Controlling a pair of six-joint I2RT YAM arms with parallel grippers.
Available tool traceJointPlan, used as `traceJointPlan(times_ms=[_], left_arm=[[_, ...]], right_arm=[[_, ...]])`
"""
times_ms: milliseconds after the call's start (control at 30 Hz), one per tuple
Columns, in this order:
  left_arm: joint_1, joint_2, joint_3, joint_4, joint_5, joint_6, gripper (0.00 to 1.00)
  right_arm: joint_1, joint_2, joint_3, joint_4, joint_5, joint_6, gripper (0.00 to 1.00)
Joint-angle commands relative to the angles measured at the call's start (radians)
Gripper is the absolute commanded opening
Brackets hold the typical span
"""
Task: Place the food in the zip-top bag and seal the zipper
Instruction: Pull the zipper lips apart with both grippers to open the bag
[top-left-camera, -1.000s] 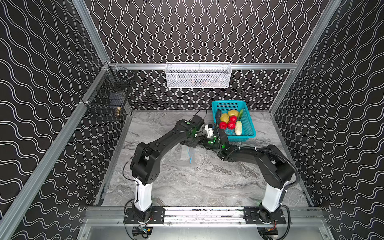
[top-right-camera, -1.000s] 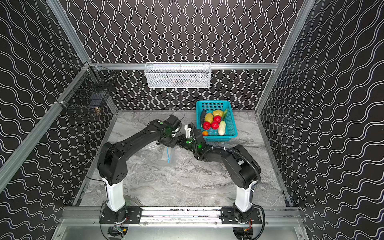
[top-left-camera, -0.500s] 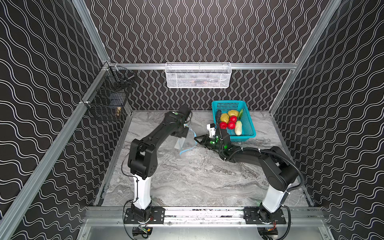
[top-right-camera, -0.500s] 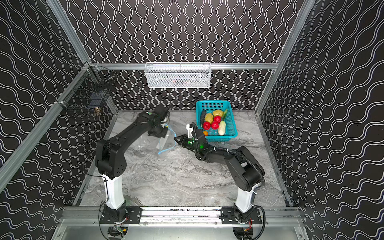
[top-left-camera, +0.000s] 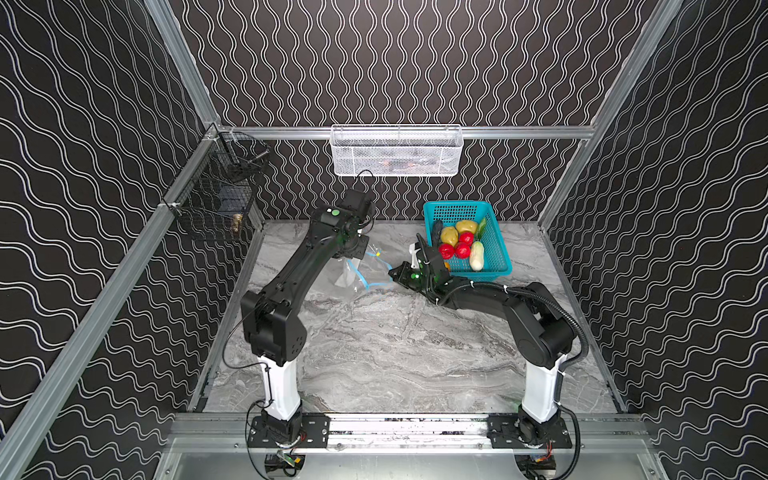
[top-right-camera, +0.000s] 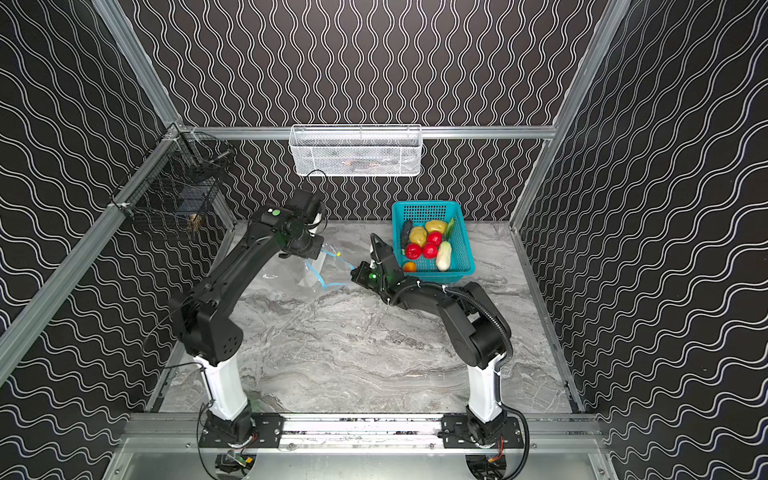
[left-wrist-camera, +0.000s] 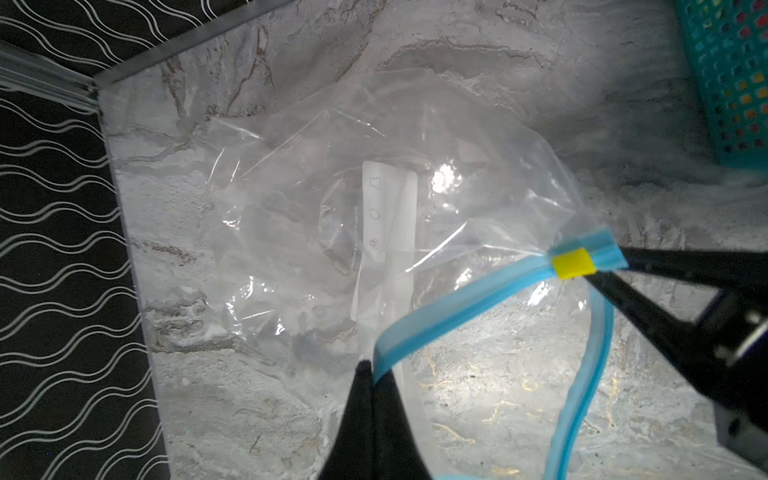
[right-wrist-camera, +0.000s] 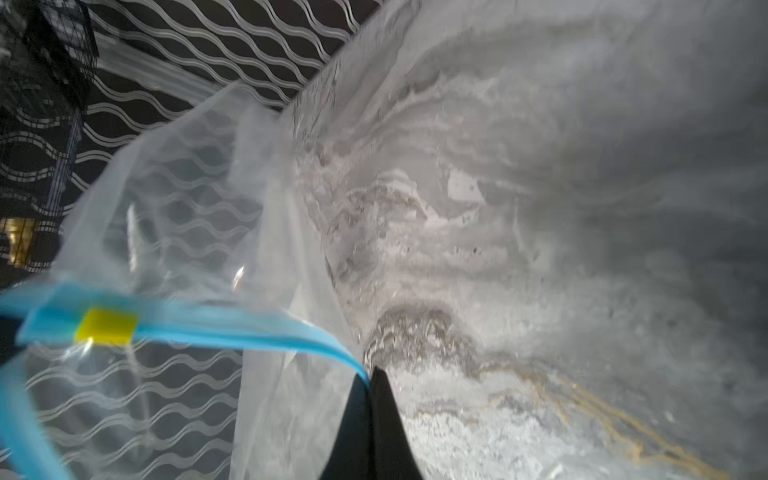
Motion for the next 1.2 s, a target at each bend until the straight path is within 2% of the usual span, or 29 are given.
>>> traceJointPlan(times_ms=[0, 133, 300, 533, 733, 900, 1033, 1167], left_arm=[[-0.024, -0.072, -0.044, 0.056, -0.092, 0.043, 0.0], [-0.053, -0.142, -0.065, 0.097, -0.069, 0.062, 0.0], [-0.089, -0.141, -0.044, 0.094, -0.054, 0.078, 0.0], [-0.088, -0.143, -0.169, 0.22, -0.078, 0.063, 0.0], [-0.089, -0.075, -0.151, 0.207, -0.267, 0.03, 0.0], [-0.088, -0.031, -0.128, 0.158, -0.262, -0.039, 0.0], [-0.088, -0.008, -0.142, 0.157, -0.313, -0.048, 0.0], [-0.088, 0.014, -0.138, 0.15, -0.297, -0.056, 0.0]], right_arm=[[-0.003, 0.018, 0.044, -0.085, 0.102, -0.024, 0.0], [-0.006, 0.043, 0.105, -0.093, 0.068, -0.044, 0.0], [-0.007, 0.063, 0.159, -0.023, -0.036, -0.047, 0.0], [-0.007, 0.071, 0.2, 0.026, -0.137, -0.023, 0.0], [-0.007, 0.061, 0.21, 0.026, -0.161, -0.003, 0.16], [-0.007, 0.043, 0.207, 0.03, -0.165, 0.006, 0.27], [-0.007, 0.013, 0.197, 0.029, -0.173, 0.002, 0.32], [-0.01, -0.023, 0.185, 0.02, -0.173, -0.01, 0.36]])
